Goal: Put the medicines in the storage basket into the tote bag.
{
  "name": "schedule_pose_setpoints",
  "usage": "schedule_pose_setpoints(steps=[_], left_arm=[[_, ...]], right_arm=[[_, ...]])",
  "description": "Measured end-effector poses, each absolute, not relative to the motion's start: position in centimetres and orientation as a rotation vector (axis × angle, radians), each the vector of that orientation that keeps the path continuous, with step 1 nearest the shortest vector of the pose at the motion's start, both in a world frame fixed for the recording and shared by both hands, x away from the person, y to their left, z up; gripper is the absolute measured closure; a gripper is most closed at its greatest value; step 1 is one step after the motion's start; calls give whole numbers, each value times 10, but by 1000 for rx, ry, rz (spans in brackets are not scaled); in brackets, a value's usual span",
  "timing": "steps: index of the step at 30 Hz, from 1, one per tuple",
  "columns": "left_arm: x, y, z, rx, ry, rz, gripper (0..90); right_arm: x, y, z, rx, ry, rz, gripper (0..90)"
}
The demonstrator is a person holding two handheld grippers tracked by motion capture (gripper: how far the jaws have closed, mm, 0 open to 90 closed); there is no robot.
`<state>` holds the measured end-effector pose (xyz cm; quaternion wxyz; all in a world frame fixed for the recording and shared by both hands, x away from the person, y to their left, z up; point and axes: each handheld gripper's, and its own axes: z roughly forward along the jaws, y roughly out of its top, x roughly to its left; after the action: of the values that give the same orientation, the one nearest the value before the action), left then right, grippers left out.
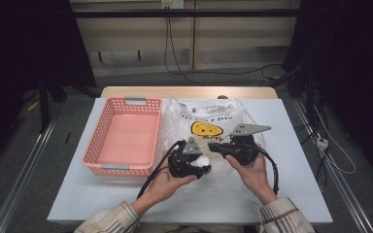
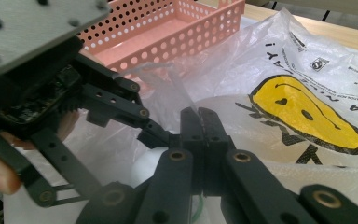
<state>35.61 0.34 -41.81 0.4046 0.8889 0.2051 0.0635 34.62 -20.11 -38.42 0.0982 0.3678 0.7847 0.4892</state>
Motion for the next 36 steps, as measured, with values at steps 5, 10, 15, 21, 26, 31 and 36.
schedule_pose_setpoints(steps=[5,10,15,21,26,31,36], left_arm=[[362,-2,-428,2254,537,185,509],[368,-5,-432,2244,568,211,509],[377,-8,-439,2207,622,221,509],[385,-10,-441,2191,645,240,509],[388,-12,-444,2178,649,246,508],[387,-12,-444,2199,648,234,504],[386,-9,-442,2212,660,215,464]], right_arm=[[343,-202,-390,1093,2345,1435,900],[341,-203,-395,1103,2362,1419,900],[341,-202,-397,1103,2374,1412,900],[342,-201,-402,1112,2388,1410,900],[342,-201,-404,1115,2393,1402,900],[343,-202,-405,1122,2389,1400,900],[344,-204,-405,1126,2380,1400,900]])
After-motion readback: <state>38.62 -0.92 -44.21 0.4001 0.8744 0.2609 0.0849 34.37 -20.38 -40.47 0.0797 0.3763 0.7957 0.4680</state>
